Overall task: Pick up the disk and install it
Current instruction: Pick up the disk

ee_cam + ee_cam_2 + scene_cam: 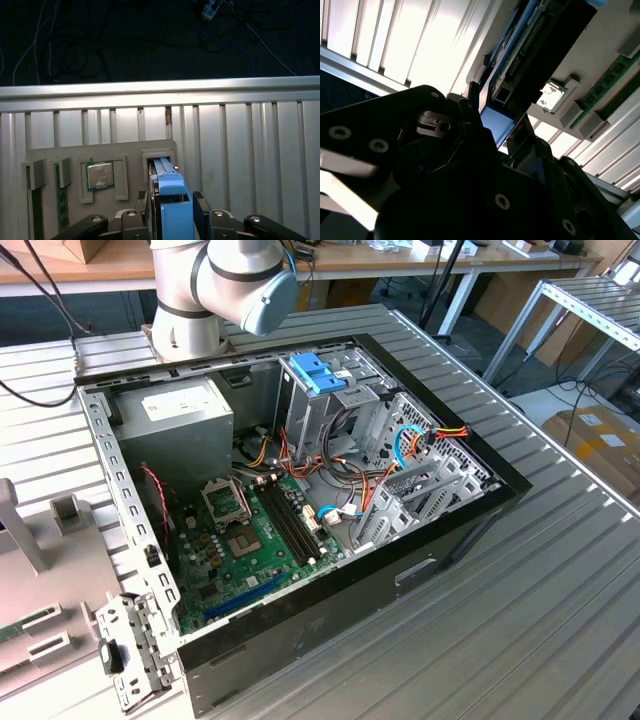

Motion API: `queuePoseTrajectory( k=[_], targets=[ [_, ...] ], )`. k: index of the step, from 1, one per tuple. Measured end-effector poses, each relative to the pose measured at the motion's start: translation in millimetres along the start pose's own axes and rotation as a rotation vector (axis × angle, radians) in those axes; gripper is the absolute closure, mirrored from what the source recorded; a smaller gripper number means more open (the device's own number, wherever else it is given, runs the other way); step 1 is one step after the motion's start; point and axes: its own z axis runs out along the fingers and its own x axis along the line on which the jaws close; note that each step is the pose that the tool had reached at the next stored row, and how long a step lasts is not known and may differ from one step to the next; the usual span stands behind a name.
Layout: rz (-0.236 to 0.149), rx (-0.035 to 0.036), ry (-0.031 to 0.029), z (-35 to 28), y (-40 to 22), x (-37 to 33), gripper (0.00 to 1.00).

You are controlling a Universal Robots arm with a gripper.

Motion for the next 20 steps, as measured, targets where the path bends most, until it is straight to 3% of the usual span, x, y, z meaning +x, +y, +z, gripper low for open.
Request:
queuePoseTrajectory(
  k=[8, 20],
  targets=[
    [-0.116, -0.0028, 0.0054, 2.5, -0.1, 0.1, 0.52],
    [-0.135, -0.0035, 0.0074, 7.8, -1.1, 0.1, 0.52]
  ],
)
